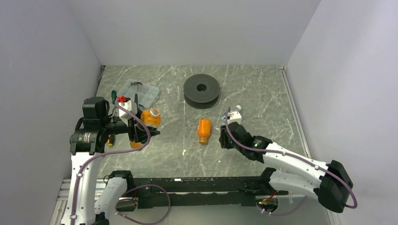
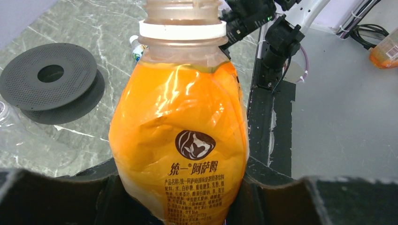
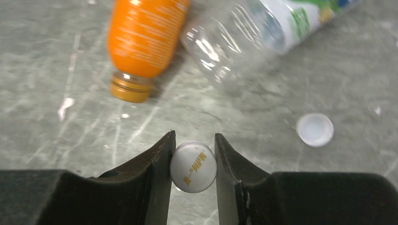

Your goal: Unscrew the bottle caps

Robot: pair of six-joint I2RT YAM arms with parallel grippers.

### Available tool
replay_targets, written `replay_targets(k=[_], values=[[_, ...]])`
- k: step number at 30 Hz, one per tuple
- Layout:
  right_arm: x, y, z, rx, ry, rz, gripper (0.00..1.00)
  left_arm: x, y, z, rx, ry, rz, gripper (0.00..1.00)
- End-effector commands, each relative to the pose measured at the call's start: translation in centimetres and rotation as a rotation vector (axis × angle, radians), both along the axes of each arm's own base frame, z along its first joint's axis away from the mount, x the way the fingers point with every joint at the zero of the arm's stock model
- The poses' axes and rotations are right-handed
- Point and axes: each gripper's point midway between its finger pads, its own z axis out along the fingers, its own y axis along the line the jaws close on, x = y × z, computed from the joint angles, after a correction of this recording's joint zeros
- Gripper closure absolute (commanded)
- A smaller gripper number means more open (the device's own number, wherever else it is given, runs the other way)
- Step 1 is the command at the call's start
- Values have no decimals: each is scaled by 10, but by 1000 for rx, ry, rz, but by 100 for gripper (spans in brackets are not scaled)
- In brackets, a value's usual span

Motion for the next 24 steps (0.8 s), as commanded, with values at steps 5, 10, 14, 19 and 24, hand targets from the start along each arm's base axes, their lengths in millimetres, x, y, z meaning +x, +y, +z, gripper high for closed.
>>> replay_targets(k=[5,10,14,19,24], values=[[13,-23,-17,48,-52,-225,75,-1,-2,6,-20,-43,-22,89],[10,-29,-48,-31,-19,-274,69,1,-1,7,-17,-44,-15,89],[11,-21,-53,-102,-21,-287,64,1,-2,9,-20,-44,-15,89],[5,-14,-62,-132,0,-286,42,-2,-1,9,-15,-46,-13,89],[-1,-12,-66,-110,13,-280,28,-4,-2,10,-19,-54,-14,89]])
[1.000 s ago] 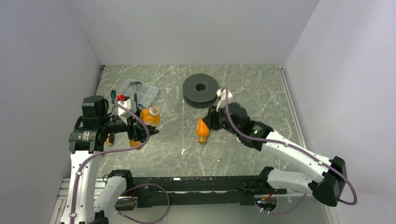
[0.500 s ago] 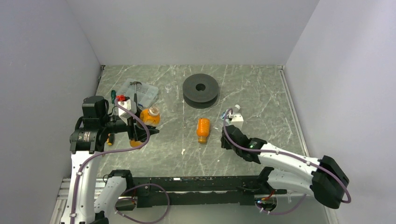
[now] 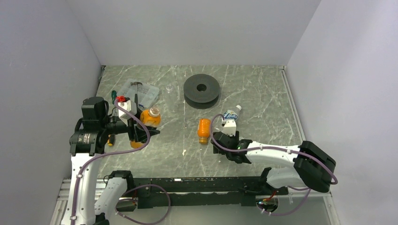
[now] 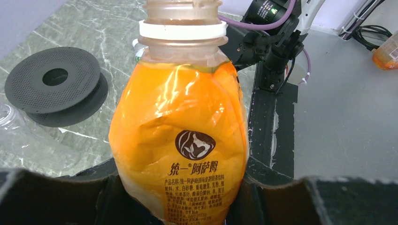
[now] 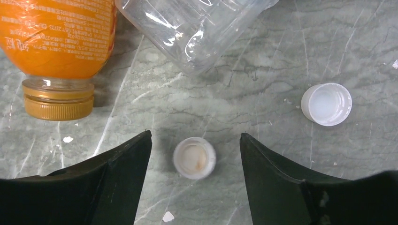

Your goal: Unscrew the bottle caps

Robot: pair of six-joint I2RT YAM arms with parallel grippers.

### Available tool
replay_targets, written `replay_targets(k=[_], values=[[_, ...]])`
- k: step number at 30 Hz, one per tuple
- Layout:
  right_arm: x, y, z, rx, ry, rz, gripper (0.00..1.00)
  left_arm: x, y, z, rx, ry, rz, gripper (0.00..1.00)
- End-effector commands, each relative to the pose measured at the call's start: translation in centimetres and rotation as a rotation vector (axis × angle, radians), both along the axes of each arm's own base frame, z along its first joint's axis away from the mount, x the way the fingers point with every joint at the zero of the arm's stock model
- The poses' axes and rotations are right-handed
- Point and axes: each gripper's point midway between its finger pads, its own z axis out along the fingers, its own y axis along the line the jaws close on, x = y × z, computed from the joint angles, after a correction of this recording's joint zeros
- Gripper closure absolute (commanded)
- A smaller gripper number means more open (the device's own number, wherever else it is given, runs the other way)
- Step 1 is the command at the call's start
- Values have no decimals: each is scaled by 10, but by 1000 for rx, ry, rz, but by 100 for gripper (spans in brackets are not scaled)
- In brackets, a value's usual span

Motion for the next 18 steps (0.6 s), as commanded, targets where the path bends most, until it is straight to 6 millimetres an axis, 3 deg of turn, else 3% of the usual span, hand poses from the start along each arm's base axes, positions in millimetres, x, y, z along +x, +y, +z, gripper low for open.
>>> replay_targets(k=[1,4,8,12,18], values=[[6,5,14,56,-45,-44,28,-4,-1,8,-14,-40,-19,89],[7,10,30,102,-67,-30,28,-5,-2,8,-18,-37,-25,89],[10,28,85,221,-145,49,32,-6,-2,7,-15,-37,-29,89],[6,54,180,397,-281,229,30,-5,-2,6,-15,-41,-26,89],[-25,96,328,657,-480,591,10,-2,-3,8,-38,-23,-28,89]])
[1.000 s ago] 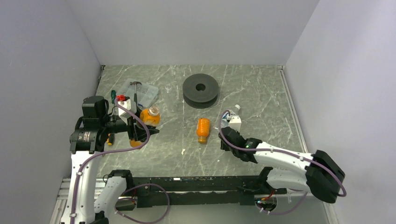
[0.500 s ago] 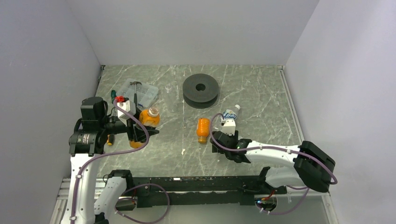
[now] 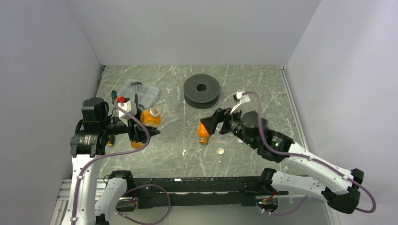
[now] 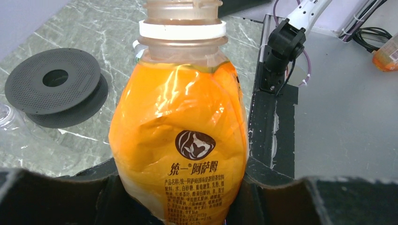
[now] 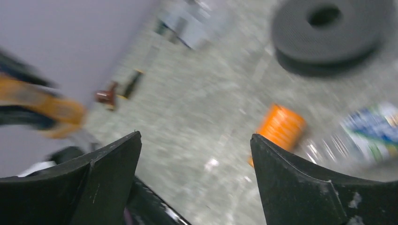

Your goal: Unscrew the bottle caps

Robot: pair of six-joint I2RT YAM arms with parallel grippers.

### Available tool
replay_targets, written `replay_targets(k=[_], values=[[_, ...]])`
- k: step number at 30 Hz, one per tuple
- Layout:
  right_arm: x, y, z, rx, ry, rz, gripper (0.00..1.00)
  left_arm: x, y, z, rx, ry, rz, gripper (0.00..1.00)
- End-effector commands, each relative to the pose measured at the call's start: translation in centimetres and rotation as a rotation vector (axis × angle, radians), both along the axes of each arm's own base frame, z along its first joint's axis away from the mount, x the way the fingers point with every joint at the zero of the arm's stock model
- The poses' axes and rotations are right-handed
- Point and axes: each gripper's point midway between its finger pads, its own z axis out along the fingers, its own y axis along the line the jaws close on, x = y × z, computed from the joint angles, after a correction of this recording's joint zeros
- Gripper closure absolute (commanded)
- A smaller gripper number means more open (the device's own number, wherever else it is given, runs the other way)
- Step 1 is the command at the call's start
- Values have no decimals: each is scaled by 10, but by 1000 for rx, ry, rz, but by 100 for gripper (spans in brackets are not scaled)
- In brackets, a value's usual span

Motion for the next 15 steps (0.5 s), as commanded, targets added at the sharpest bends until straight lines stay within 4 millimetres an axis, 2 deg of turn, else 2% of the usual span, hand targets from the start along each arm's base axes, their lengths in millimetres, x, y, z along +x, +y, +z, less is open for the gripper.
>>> replay_targets(k=[1,2,5,9,15], values=[[-32,37,110,178,-226,308,8,-2,-3,8,-33,-12,-31,89],[-36,43,131,232,-262,347,7,-2,-3,7,-35,-7,-33,89],[-46,62,166,341,-321,436,6,-4,-3,7,-34,1,-34,89],[-48,94,190,425,-357,531,6,-5,-3,8,-35,4,-33,89],[-49,138,212,456,-409,601,8,-6,-3,8,-36,15,-36,87]])
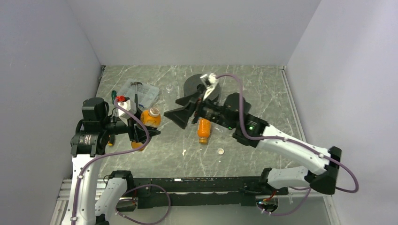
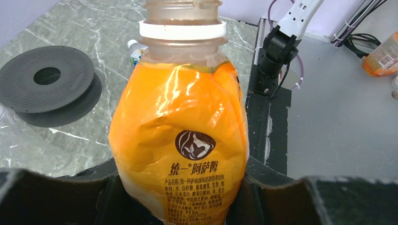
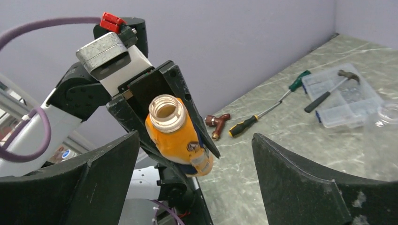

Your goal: Unscrew the bottle caps

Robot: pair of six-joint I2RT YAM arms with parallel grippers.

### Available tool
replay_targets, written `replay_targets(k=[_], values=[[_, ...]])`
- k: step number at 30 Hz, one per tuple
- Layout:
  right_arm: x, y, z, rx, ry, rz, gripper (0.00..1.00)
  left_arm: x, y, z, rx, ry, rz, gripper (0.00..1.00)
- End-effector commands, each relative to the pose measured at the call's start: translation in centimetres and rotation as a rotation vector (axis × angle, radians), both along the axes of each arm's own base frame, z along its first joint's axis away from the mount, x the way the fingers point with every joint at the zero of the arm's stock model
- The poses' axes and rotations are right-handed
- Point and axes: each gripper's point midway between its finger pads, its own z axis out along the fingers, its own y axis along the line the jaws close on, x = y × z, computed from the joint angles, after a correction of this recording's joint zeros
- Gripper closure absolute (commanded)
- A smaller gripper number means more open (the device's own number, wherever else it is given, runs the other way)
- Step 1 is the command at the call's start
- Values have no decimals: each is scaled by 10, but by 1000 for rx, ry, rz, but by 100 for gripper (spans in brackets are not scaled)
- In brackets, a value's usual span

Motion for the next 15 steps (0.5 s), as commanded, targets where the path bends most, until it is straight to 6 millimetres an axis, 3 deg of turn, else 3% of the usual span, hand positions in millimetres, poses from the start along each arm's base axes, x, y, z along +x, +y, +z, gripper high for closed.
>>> replay_targets(k=[1,7,15], values=[[-18,21,58,133,-127,94,9,-6,-2,9,-17,-23,-33,87],[-19,47,58,129,-127,120,19,-7,-2,7,-17,-19,-40,86],[-19,73,37,64,-99,152,38,-6,-2,10,-18,-27,-39,86]])
